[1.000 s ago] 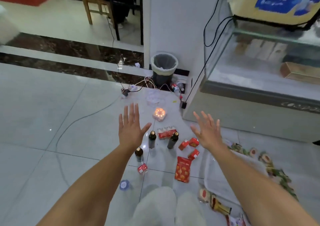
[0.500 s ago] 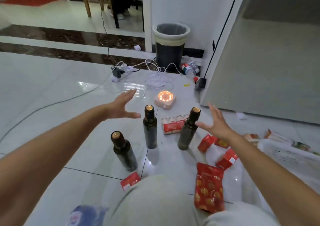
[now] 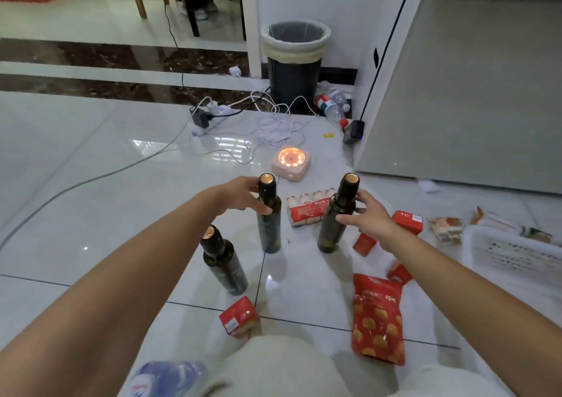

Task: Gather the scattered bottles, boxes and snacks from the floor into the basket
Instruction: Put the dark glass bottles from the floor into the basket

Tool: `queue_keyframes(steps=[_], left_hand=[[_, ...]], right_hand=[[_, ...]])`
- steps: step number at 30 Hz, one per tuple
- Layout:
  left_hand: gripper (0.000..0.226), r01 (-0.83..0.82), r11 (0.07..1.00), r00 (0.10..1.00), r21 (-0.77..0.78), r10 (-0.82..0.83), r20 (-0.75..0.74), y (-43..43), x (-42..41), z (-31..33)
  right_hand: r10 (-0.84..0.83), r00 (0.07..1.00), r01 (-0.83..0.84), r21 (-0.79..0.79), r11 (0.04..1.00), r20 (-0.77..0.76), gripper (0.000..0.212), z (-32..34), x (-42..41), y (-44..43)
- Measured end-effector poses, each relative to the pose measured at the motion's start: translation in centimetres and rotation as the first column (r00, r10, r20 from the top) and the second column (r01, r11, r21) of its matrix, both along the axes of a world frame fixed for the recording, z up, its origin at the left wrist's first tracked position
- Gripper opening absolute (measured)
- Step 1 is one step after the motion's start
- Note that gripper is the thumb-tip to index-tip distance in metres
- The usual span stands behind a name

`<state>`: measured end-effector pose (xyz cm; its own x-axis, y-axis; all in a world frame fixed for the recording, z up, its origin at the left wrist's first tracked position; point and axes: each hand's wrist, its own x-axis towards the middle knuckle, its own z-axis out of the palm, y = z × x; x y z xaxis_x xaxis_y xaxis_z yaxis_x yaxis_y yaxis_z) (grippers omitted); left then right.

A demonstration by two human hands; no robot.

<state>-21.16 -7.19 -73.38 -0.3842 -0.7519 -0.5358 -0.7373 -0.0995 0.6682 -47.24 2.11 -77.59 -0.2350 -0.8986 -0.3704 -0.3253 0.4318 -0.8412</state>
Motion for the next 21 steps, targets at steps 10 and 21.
queue_keyframes(steps=[10,21], left_hand=[[0.058,-0.046,0.999,0.994,0.011,0.045,0.096,-1.2,-2.2,-1.8],[0.049,-0.215,0.975,0.977,-0.063,0.215,-0.005,-0.8,-3.1,-3.3]], right_hand=[[-0.091,0.996,0.089,0.068,0.994,0.024,0.074,-2.3,1.4,-1.2],[-0.387,0.914,0.379,0.08,0.922,0.125,0.064,-4.8,2.5,-1.8]])
